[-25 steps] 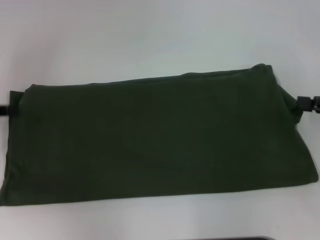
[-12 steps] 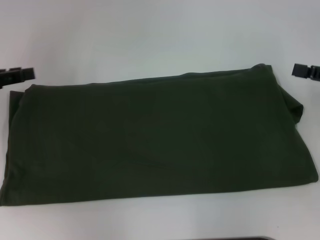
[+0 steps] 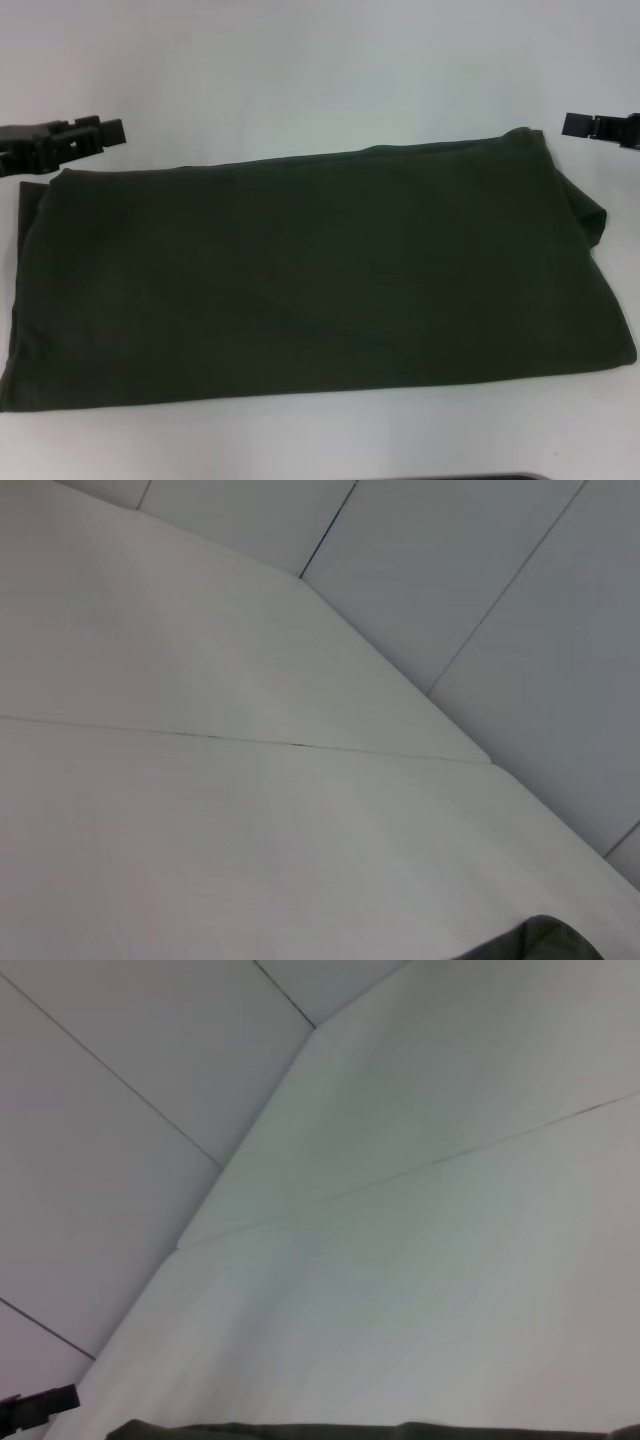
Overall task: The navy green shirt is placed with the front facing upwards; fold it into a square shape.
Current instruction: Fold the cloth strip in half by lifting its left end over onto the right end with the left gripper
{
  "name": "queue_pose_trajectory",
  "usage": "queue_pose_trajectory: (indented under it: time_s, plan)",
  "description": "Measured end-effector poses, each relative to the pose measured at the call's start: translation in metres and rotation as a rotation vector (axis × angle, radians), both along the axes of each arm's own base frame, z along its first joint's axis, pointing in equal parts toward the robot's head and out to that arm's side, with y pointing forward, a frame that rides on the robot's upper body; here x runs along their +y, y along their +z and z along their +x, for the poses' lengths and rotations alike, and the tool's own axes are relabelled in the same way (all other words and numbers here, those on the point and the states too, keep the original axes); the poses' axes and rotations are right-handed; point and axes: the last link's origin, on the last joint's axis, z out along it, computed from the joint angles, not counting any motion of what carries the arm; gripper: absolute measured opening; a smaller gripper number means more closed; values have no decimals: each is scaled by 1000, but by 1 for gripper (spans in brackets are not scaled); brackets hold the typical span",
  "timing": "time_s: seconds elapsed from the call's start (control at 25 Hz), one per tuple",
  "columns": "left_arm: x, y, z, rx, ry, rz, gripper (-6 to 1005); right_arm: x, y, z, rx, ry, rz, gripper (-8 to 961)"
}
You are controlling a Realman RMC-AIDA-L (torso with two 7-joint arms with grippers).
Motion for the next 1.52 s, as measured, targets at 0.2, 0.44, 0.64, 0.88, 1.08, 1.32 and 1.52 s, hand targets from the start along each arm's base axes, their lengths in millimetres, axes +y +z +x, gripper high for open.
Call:
queue_pose_trajectory:
  time_s: [0.2, 0.44, 0.64, 0.88, 1.08, 1.32, 1.52]
  plan:
    - [-5, -9, -3, -18, 1, -18, 471, 6, -9, -2, -30, -14, -26, 41]
    - [-8, -14, -7, -24, 16, -18, 471, 13, -27, 1, -79, -50, -55, 18]
    - [-9, -16, -7, -31, 16, -21, 471, 17, -38, 5, -120, -74, -46, 20]
    - [-9, -20, -8, -36, 29, -21, 470, 23, -51, 6, -173, -91, -26, 20]
    - [-9, -21, -9, -39, 34, -22, 470, 28, -59, 5, -217, -93, -23, 20]
    - [-8, -22, -10, -33, 40, -21, 470, 30, -64, 4, -245, -89, -27, 20]
    - [-7, -24, -11, -25, 49, -18, 470, 30, -64, 5, -246, -90, -22, 20]
